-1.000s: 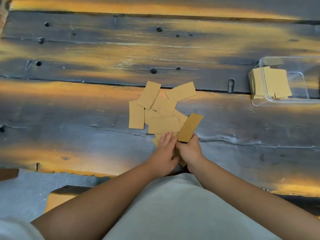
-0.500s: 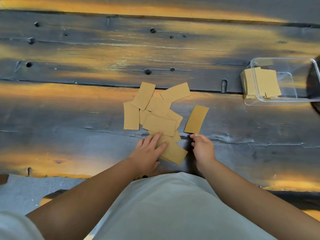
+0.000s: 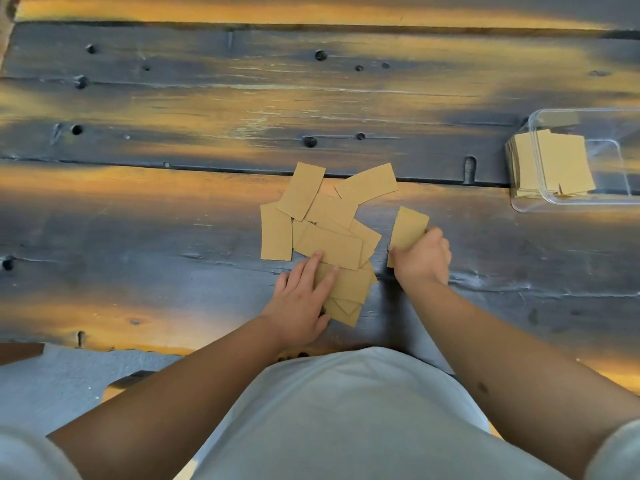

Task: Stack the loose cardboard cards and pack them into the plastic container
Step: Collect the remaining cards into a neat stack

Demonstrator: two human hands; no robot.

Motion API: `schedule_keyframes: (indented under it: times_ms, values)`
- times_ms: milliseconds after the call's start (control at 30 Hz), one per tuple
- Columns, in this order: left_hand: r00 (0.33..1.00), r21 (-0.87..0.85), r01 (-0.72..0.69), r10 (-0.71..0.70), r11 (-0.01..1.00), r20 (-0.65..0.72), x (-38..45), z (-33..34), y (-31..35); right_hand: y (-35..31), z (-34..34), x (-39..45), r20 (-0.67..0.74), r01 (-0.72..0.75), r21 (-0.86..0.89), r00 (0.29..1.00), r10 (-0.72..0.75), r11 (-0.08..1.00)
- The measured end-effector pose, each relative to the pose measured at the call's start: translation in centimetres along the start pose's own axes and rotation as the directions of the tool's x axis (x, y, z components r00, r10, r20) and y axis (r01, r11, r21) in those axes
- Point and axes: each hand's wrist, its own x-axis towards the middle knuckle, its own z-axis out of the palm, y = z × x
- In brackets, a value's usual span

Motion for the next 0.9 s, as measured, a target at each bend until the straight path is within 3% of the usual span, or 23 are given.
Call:
schedule_keyframes:
  times_ms: [167, 267, 367, 467, 500, 567, 633, 667, 733, 833, 900]
  values:
    - [0.944, 0.093, -0.33, 0.33, 0.939, 0.02, -0.7, -0.8, -0.2, -0.8, -0.3, 1.2, 0.102, 0.014, 0.074, 0.995, -0.022, 0.997]
    - [0.93, 0.064, -0.365, 0.366, 0.929, -0.014, -1.0, -0.5, -0.5, -0.4, -1.0, 1.1, 0.033, 0.125, 0.232, 0.99, -0.136, 0.965]
    - [0.958, -0.038, -0.287, 0.287, 0.957, 0.004, -1.2, -0.2, -0.5, -0.8, -1.5, 0.1, 0.072, 0.124, 0.459, 0.982, -0.176, 0.88]
    - [0.995, -0.319, 0.06, -0.032, 0.946, 0.091, -2.1, 0.1, 0.2, -2.2, -0.6, -1.1, 0.305, 0.225, 0.441, 0.873, -0.381, 0.869]
    - [0.971, -0.438, 0.229, -0.172, 0.869, 0.167, -2.2, 0.0, 0.6, -2.6, -0.1, -1.4, 0.388, 0.307, 0.369, 0.807, -0.446, 0.877]
    - [0.839, -0.64, 0.544, -0.365, 0.542, 0.405, -2.0, -0.4, 1.2, -3.0, 1.1, -1.7, 0.498, 0.559, 0.118, 0.682, -0.536, 0.821]
    - [0.675, -0.662, 0.728, -0.36, 0.178, 0.644, -1.9, -1.0, 1.6, -3.1, 2.2, -2.1, 0.512, 0.719, -0.139, 0.641, -0.572, 0.681]
    - [0.611, -0.632, 0.773, -0.33, 0.054, 0.719, -1.8, -1.3, 1.7, -3.3, 2.5, -2.3, 0.477, 0.743, -0.219, 0.647, -0.595, 0.633]
    - [0.546, -0.599, 0.787, -0.282, -0.152, 0.789, -1.8, -1.7, 2.1, -3.8, 3.0, -2.6, 0.421, 0.748, -0.296, 0.661, -0.622, 0.594]
    - [0.541, -0.594, 0.679, -0.253, -0.431, 0.802, -1.0, -1.8, 2.7, -4.5, 3.5, -2.6, 0.48, 0.714, -0.349, 0.692, -0.539, 0.607]
    - [0.532, -0.565, 0.608, -0.241, -0.558, 0.812, -0.3, -1.9, 2.9, -4.7, 3.5, -2.6, 0.526, 0.683, -0.358, 0.711, -0.468, 0.636]
